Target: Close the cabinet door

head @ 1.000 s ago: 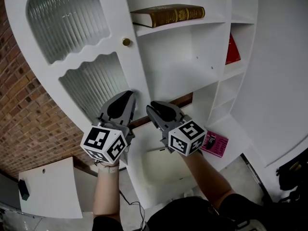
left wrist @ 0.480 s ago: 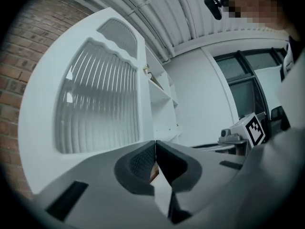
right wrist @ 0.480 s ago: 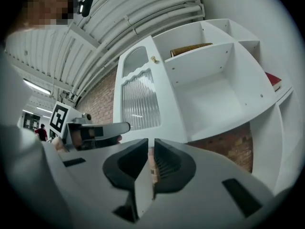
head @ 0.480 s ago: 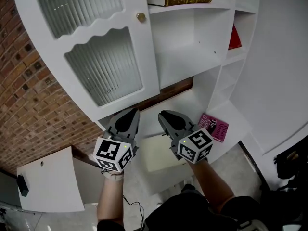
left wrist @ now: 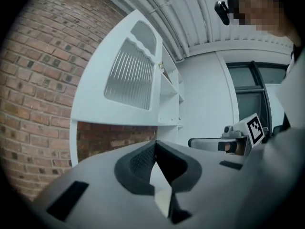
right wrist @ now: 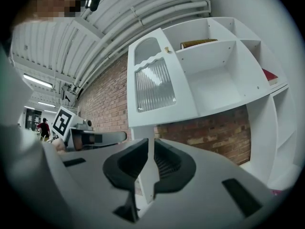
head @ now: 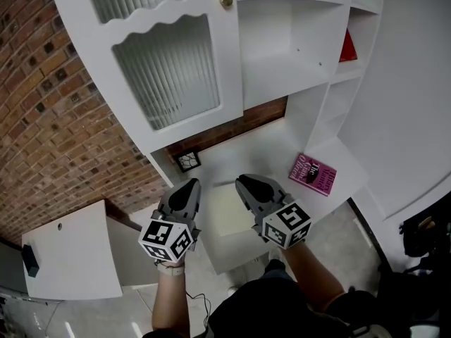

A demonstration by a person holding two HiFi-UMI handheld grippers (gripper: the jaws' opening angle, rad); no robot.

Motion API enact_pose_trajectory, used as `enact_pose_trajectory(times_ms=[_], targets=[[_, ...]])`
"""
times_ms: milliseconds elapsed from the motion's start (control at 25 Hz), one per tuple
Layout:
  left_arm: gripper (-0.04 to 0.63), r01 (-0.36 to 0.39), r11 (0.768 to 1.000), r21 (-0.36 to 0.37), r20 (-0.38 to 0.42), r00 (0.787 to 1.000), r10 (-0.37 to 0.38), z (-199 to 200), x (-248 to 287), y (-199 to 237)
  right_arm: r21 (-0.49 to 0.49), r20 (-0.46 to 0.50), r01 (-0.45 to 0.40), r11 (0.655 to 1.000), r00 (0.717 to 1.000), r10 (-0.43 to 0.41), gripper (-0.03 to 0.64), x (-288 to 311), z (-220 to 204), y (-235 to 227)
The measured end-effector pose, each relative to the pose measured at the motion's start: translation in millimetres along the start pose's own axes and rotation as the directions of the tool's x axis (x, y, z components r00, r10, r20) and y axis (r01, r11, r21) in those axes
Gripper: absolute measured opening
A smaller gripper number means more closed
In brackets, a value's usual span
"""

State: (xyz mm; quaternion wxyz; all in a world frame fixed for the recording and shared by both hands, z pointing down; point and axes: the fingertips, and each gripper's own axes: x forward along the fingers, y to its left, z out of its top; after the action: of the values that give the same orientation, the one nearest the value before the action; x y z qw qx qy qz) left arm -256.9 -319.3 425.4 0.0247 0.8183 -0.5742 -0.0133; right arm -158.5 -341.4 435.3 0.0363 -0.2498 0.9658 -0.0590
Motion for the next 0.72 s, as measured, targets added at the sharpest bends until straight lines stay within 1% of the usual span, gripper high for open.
enact_pose_trajectory(times_ms=[120,280,400,720], targets=[[0.009,-0.013,1.0,-0.018,-0.018,1.0,0.013,-17,-17,-3,0.003,-0.015,-0.016,1.0,1.0,0.016,0.048,-6,-11,14],[0.009,-0.035,0.999,0.017,-0.034,0.999,0.036,-32,-38,-13,0.016,-0.026,-0.041,0.999,0.999,0.041,0.048,-12,-25,33],[0.009,-0.039,0.999,0.027,-0.033,0.999,0.04,-39,-53,-20,0.019,-0.031,-0.052,0.998,0.998,0.052,0.048,-16,-32,45],[0.009,-0.064,0.998,0.006,-0.011,0.998,0.064,-53,-92,-20,0.004,-0.058,-0.06,0.998,0.997,0.06,0.048,-23,-53,69]])
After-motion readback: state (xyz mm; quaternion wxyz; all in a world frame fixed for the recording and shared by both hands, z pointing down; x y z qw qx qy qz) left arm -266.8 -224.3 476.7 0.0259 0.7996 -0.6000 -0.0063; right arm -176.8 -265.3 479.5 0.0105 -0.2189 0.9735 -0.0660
